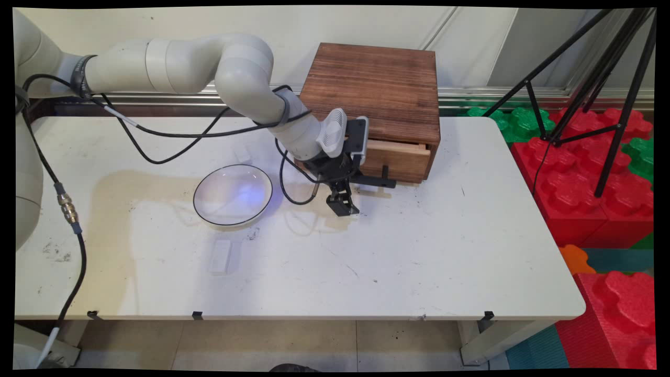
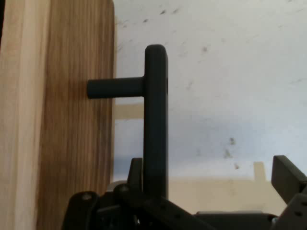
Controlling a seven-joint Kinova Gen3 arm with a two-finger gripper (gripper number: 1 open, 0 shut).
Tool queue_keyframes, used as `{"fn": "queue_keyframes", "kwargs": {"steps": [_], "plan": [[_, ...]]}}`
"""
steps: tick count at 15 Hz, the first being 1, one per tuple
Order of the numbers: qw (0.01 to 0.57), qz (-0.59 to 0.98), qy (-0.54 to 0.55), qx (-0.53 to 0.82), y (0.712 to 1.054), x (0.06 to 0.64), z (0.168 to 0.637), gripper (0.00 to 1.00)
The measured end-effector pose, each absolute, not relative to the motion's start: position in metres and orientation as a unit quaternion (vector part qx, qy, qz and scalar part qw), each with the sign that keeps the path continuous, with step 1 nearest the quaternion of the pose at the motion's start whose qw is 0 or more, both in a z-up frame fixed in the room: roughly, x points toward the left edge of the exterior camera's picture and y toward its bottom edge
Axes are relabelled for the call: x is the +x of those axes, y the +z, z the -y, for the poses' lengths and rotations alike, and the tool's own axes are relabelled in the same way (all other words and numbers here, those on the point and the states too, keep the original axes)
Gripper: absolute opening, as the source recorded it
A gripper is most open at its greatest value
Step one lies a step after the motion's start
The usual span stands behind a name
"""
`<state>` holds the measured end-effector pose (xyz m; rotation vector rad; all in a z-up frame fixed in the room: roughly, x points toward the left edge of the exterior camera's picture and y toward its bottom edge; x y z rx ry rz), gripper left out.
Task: Open the drawer
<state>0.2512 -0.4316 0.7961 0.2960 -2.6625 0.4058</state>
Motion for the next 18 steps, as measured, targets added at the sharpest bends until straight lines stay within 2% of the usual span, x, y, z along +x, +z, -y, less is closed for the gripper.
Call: {"fn": "queue_keyframes", "kwargs": {"steps": [18], "plan": [[0.232, 0.965, 0.097, 0.067, 0.793, 0.207, 0.350, 1.00]]}}
